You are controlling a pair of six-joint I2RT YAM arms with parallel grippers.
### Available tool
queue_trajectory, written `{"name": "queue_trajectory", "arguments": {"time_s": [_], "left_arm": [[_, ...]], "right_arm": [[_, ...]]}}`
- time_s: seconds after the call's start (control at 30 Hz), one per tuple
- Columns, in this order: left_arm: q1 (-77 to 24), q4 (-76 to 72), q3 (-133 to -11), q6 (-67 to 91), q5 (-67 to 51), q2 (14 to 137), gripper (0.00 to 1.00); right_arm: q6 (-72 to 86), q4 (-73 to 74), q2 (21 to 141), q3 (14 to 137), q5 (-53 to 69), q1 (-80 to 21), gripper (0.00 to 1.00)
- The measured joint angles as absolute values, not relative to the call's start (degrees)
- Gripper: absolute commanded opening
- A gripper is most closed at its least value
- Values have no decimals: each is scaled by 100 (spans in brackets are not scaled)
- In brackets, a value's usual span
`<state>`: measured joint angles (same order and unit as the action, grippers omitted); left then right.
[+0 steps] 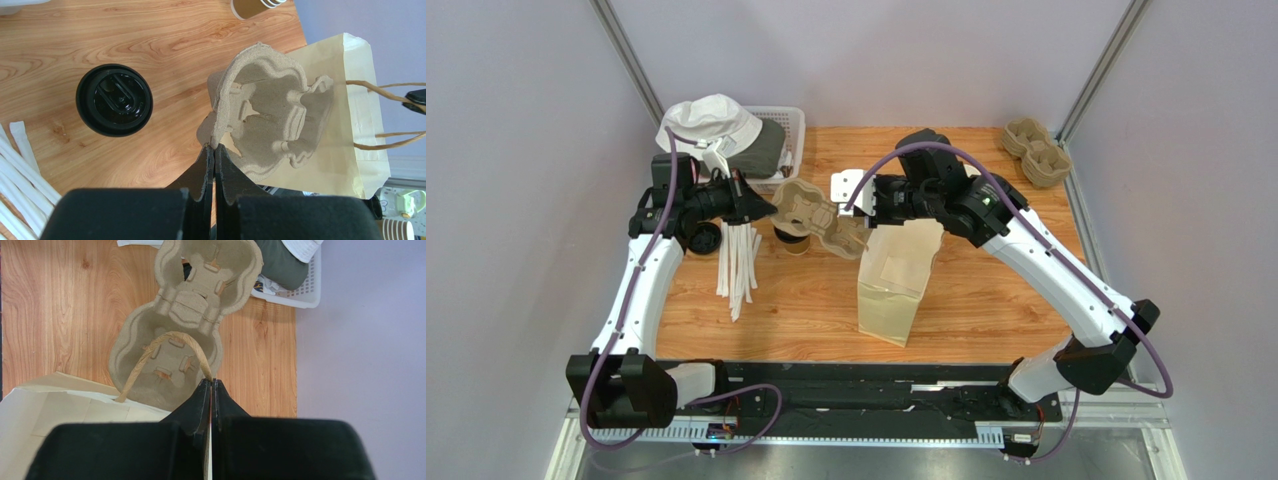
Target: Pack the takeout coffee
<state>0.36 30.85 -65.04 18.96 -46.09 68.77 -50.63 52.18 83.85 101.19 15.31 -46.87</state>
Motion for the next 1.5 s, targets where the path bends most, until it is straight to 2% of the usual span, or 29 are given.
{"name": "queue_trajectory", "arguments": {"time_s": [0.5,0.73,0.83,0.87,0.93,0.97,1.03,1.33,1.5], "left_arm": [[36,3065,-6322,1894,-4637,6879,0],[36,3186,-6307,1817,-4278,6864,0],[106,3273,-6313,1743,-4029,6831,0],[158,3312,-6337,1712,-3951,6829,0],[259,3409,-6431,1645,-3793,6829,0],[311,3459,-6514,1608,-3706,6829,0],[397,3522,-6729,1533,-3559,6827,0],[506,3564,-7319,1258,-3293,6794,0],[523,3610,-7585,1153,-3249,6794,0]], "right_arm": [[-5063,5419,8796,9815,1546,-4722,0],[-5037,5586,8799,9776,1575,-4722,2],[-4932,5592,8799,9806,1575,-4722,18],[-4884,5590,8799,9843,1555,-4722,31],[-4742,5592,8799,9972,1496,-4722,49],[-4674,5594,8799,10077,1439,-4722,62],[-4543,5579,8774,10291,1330,-4722,73],[-4370,5513,7854,10466,655,-4707,80],[-4318,5494,7168,10145,405,-4250,80]]}}
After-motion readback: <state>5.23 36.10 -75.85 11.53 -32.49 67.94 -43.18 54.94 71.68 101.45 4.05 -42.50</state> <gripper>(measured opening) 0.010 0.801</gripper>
